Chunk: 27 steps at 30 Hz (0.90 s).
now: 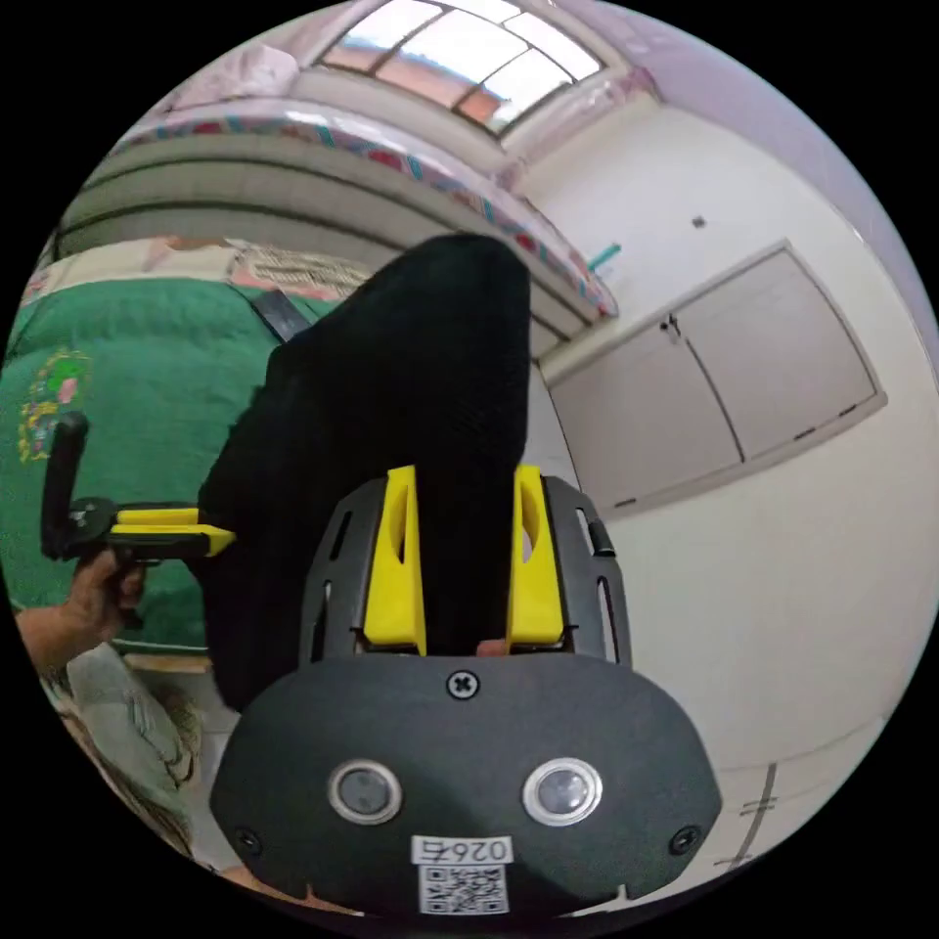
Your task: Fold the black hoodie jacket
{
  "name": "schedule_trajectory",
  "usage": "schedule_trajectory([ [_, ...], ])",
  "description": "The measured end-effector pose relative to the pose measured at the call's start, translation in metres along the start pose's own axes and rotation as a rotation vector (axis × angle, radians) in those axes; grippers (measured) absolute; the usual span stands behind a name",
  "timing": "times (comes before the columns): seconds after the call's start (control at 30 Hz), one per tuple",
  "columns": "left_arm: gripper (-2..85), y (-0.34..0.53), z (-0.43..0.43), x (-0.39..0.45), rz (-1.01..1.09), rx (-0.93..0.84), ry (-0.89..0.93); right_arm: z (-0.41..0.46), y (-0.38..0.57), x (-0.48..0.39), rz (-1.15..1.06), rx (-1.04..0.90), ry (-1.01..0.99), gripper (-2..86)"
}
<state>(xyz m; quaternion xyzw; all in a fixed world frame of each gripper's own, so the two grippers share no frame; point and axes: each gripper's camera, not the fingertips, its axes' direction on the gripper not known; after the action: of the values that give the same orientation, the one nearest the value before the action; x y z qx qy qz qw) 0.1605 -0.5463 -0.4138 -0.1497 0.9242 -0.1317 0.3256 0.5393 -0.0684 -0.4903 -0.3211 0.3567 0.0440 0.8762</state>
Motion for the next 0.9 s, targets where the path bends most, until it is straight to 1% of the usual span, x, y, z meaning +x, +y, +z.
schedule_trajectory([
  [0.07,3.9,0.015,-0.006,-0.019,0.087,0.012,0.066,0.038,0.023,-0.023,0.020,0.024,-0.122,5.6],
  [0.1,0.4,0.022,-0.014,-0.029,0.102,0.024,0.100,0.046,0.028,-0.029,0.024,0.016,-0.163,4.6],
  [0.13,-0.2,0.029,-0.025,-0.034,0.108,0.052,0.086,0.059,0.041,-0.039,0.051,0.031,-0.188,2.6],
  [0.17,-0.4,0.032,-0.030,-0.034,0.119,0.068,0.083,0.059,0.056,-0.048,0.112,0.113,-0.111,0.8],
  [0.2,-0.7,0.038,-0.038,-0.031,0.145,0.102,0.086,0.055,0.061,-0.052,0.120,0.146,-0.071,0.0],
  [0.27,-0.8,0.047,-0.042,-0.016,0.202,0.148,0.092,0.039,0.066,-0.068,0.096,0.161,-0.005,-1.0],
  [0.33,-0.9,0.055,-0.031,0.018,0.323,0.156,0.104,0.026,0.067,-0.081,0.078,0.181,0.038,-1.2],
  [0.4,-1.0,0.062,-0.014,0.047,0.428,0.104,0.090,0.019,0.067,-0.097,0.058,0.178,0.119,-1.3],
  [0.43,-1.0,0.070,-0.001,0.064,0.476,0.060,0.047,0.017,0.067,-0.111,0.030,0.176,0.196,-1.3],
  [0.47,-1.0,0.074,0.004,0.071,0.494,0.035,0.023,0.018,0.068,-0.127,-0.005,0.172,0.288,-1.4],
  [0.53,-1.0,0.094,0.014,0.086,0.528,-0.030,-0.050,0.015,0.067,-0.147,-0.060,0.163,0.404,-1.3],
  [0.6,-1.0,0.108,0.005,0.090,0.534,-0.063,-0.121,0.006,0.064,-0.156,-0.093,0.149,0.442,-1.3],
  [0.63,-1.0,0.117,-0.009,0.090,0.536,-0.068,-0.173,-0.007,0.064,-0.155,-0.075,0.155,0.436,-1.3],
  [0.7,-1.0,0.133,-0.042,0.088,0.537,-0.059,-0.257,-0.043,0.070,-0.148,0.049,0.228,0.416,-1.3],
  [0.77,-1.0,0.151,-0.085,0.083,0.530,-0.040,-0.350,-0.113,0.091,-0.148,0.179,0.429,0.314,-1.4],
  [0.8,-1.0,0.166,-0.119,0.077,0.511,-0.018,-0.415,-0.129,0.096,-0.151,0.189,0.475,0.267,-1.4],
  [0.83,-1.0,0.185,-0.157,0.069,0.481,0.017,-0.474,-0.161,0.105,-0.160,0.197,0.569,0.136,-1.3],
  [0.87,-1.0,0.196,-0.177,0.065,0.463,0.037,-0.502,-0.188,0.109,-0.173,0.167,0.616,-0.014,-1.3],
  [0.9,-1.0,0.220,-0.218,0.056,0.419,0.076,-0.557,-0.201,0.109,-0.181,0.141,0.633,-0.082,-1.3],
])
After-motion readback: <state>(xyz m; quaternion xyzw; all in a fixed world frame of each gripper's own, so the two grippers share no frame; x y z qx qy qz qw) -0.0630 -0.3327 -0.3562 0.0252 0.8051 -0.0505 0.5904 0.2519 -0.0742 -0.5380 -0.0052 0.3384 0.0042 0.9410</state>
